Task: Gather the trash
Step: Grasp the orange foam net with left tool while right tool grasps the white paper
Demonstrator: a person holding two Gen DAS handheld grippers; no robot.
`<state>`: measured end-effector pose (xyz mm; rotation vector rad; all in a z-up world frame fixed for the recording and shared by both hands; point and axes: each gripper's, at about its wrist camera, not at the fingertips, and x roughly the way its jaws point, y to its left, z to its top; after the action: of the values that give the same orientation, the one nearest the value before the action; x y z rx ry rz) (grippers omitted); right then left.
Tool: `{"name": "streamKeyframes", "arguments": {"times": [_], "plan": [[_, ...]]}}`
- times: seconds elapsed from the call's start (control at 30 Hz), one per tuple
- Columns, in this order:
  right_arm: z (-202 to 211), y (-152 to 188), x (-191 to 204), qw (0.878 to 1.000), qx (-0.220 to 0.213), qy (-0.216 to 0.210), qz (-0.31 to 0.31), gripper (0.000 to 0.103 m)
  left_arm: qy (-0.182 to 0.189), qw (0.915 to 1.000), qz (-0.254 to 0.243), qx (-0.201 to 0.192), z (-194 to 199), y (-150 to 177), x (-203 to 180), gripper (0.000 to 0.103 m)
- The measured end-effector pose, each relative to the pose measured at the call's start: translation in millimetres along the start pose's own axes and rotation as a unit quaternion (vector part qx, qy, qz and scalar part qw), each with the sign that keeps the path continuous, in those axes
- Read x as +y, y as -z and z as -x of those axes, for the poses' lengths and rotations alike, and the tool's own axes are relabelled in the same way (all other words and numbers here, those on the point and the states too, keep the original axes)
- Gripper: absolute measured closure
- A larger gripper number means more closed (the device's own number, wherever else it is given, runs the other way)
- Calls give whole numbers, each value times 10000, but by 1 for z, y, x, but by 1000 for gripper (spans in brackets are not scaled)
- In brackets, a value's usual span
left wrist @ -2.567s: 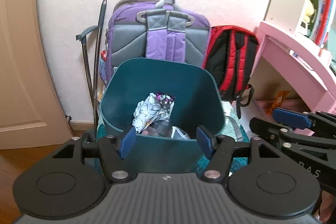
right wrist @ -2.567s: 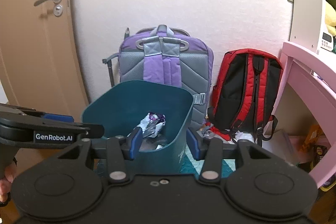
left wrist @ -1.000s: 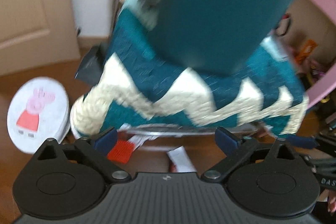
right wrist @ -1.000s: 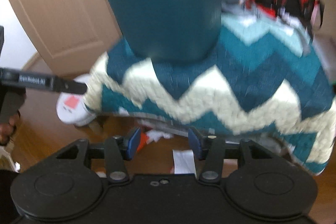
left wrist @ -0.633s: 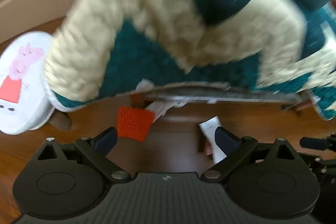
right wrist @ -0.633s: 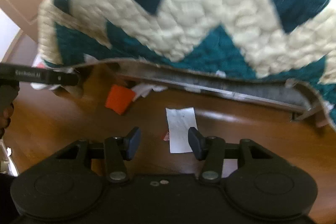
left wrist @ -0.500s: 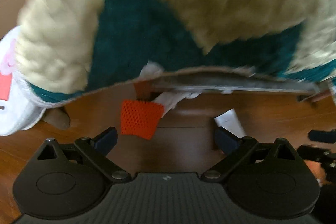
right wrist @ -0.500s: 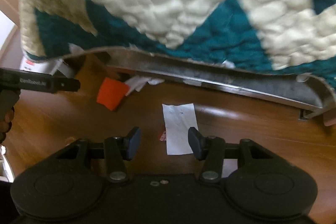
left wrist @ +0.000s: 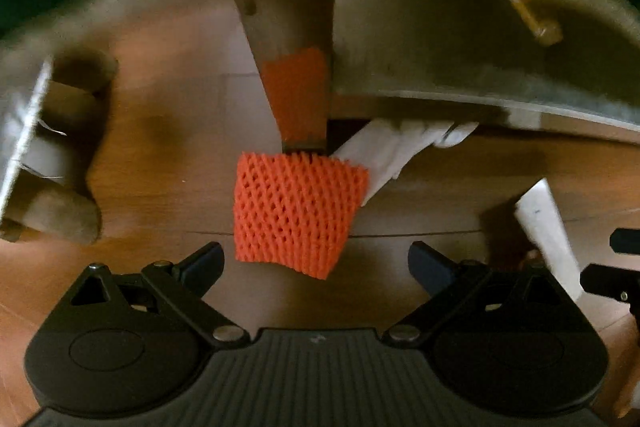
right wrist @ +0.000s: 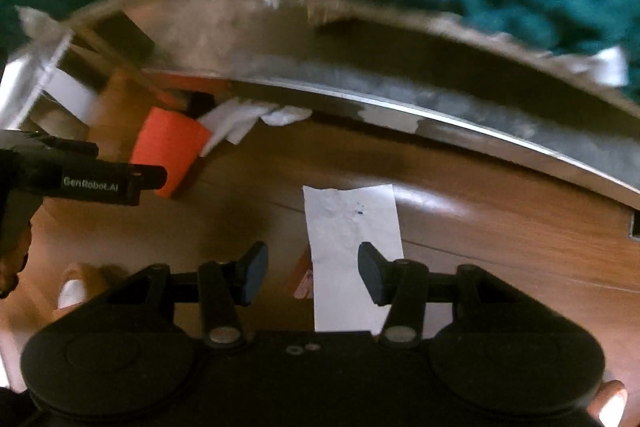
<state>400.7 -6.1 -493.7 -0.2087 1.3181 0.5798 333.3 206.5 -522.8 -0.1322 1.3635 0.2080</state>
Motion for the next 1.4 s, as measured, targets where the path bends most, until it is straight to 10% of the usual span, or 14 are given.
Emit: {"name": "streamKeyframes", "arguments": {"times": [0.43, 0.73, 0.83, 0.9, 1.4], "plan": [[-54, -16, 6, 9991, 225, 357, 107, 57, -41, 9996, 50, 265, -49, -6, -3, 15], [-62, -22, 3, 9993, 224, 296, 72, 63, -139, 9996, 147, 216, -51, -6, 1, 44], [-62, -23, 2, 9993, 242, 261, 68, 69, -164, 9995, 222, 165, -50, -3, 4, 57], [-65, -24, 2, 9992, 296, 257, 76, 101, -211, 9994, 246, 147, -50, -2, 7, 68], [-13, -3, -13, 9998, -171, 118, 15, 102, 47, 9991, 400, 92, -23, 12, 21, 86]]}}
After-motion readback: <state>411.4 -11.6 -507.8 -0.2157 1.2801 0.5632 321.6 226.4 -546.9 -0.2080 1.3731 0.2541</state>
